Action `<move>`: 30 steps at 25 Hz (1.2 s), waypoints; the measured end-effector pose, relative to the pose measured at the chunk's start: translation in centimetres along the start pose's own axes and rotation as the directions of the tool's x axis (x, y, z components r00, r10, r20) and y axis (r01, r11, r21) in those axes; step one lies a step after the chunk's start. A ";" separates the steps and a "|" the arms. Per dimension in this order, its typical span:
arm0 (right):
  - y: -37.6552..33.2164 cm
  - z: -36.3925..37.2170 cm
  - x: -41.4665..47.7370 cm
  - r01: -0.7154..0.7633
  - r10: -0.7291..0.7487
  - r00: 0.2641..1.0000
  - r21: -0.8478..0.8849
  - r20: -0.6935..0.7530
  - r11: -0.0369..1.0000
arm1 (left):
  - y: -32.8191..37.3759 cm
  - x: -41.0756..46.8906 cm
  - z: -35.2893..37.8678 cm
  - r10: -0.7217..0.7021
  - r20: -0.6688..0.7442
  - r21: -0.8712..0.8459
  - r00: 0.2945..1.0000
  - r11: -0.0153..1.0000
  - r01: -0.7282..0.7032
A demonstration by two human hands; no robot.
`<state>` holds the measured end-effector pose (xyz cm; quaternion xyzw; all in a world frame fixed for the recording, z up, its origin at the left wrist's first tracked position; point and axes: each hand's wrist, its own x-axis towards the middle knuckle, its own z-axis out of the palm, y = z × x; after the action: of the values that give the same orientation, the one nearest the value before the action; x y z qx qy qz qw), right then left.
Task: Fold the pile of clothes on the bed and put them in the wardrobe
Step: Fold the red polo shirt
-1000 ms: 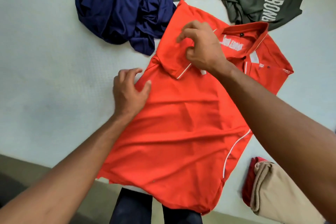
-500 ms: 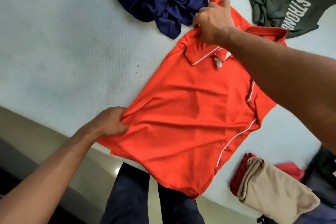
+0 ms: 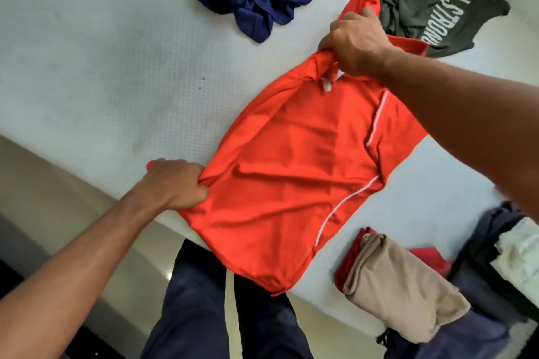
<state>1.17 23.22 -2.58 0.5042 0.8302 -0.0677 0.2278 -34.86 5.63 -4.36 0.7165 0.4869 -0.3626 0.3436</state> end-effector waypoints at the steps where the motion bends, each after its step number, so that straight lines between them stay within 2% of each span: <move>1: 0.1 0.3 -1.4 0.013 -0.013 1.000 0.005 0.007 1.000 | 1.9 -1.0 0.5 0.040 0.007 0.098 0.999 0.994 -0.041; 3: 0.6 1.2 -4.7 0.007 -0.007 1.000 0.032 0.002 0.999 | 6.0 -3.1 2.3 0.124 0.026 0.177 0.992 0.976 -0.127; 6: 1.8 3.6 -9.5 -0.005 0.003 0.999 0.043 0.038 0.999 | 11.0 -5.3 6.2 0.164 0.052 0.126 0.985 0.977 -0.170; 8: 2.9 5.2 -12.7 -0.003 -0.001 0.995 0.040 0.097 0.999 | 14.5 -6.2 8.9 0.176 0.080 0.166 0.981 0.968 -0.187; 12: 4.1 7.9 -17.4 -0.039 0.024 0.984 0.078 0.178 0.996 | 20.4 -6.8 14.0 0.137 0.082 0.160 0.987 0.976 -0.149; 16: 5.1 10.6 -20.1 -0.113 0.084 0.973 0.124 0.216 0.986 | 22.0 -6.9 18.4 0.156 0.058 0.121 0.986 0.979 -0.162; 19: 4.8 12.7 -21.5 -0.175 0.136 0.964 0.161 0.229 0.971 | 21.8 -7.3 20.1 0.267 0.159 0.128 0.951 0.949 -0.288; 21: 3.9 14.2 -22.5 -0.258 0.214 0.950 0.183 0.229 0.949 | 21.3 -6.8 20.2 0.392 0.226 0.072 0.892 0.906 -0.417; 23: 2.5 15.4 -22.8 -0.395 0.360 0.917 0.281 0.169 0.875 | 20.3 -5.5 19.3 0.528 0.181 0.032 0.830 0.840 -0.542; 25: -0.2 16.2 -23.2 -0.519 0.538 0.836 0.467 0.104 0.716 | 19.6 -3.2 17.9 0.603 -0.009 0.069 0.798 0.796 -0.601; 28: -6.8 18.2 -23.9 -0.517 0.724 0.690 0.700 0.000 0.492 | 19.4 0.7 14.7 0.601 -0.222 0.272 0.768 0.794 -0.543; 30: -11.3 19.4 -24.2 -0.582 0.813 0.574 0.745 0.093 0.325 | 19.1 2.2 13.0 0.576 -0.263 0.353 0.774 0.804 -0.478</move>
<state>6.75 -8.42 -10.29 0.8630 0.4525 -0.1973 -0.1070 -18.64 -9.90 -10.09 0.9177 0.2651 -0.1760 0.2379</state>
